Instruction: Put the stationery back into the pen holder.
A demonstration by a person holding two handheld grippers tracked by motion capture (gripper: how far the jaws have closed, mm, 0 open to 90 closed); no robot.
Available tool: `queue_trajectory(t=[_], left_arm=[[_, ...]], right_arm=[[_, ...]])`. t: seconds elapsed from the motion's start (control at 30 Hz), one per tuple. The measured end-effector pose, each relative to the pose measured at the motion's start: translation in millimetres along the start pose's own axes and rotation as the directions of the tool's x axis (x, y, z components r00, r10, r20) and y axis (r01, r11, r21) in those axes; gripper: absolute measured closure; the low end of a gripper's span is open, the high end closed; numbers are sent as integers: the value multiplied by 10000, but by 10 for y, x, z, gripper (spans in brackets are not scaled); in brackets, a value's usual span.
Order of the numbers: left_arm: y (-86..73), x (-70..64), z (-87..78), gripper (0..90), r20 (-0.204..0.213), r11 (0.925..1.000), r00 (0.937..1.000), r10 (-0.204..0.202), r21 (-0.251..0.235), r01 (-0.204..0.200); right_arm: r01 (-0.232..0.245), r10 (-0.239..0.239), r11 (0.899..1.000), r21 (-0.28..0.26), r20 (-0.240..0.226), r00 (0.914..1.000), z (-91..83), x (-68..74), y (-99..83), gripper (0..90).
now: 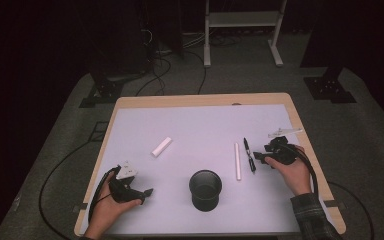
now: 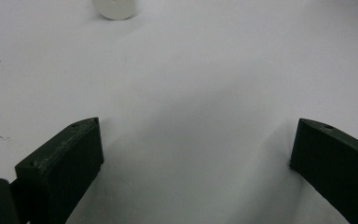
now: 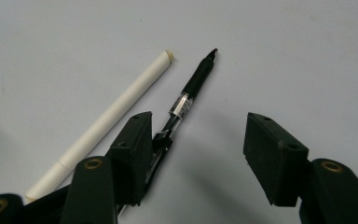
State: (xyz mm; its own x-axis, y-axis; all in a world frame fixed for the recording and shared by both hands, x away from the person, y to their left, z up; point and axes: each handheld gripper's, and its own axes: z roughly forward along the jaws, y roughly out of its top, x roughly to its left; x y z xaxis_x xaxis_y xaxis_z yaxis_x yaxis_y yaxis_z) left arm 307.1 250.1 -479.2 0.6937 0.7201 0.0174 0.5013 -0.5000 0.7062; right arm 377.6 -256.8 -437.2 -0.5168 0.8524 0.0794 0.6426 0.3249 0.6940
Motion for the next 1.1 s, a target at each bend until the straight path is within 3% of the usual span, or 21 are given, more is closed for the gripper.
queue_trajectory(t=[0.43,0.63,1.1], left_arm=[[0,1,0,16,10,10000,10000,-7,-1,7],[0,2,0,16,10,10000,10000,-7,-1,7],[-1,2,-1,16,19,10000,10000,-6,25,6]], right_arm=[[-7,9,9998,210,-100,9999,127,14,187,433],[-221,224,9993,304,-71,9997,185,-3,269,454],[-666,669,9909,1169,7,9978,355,-42,483,511]])
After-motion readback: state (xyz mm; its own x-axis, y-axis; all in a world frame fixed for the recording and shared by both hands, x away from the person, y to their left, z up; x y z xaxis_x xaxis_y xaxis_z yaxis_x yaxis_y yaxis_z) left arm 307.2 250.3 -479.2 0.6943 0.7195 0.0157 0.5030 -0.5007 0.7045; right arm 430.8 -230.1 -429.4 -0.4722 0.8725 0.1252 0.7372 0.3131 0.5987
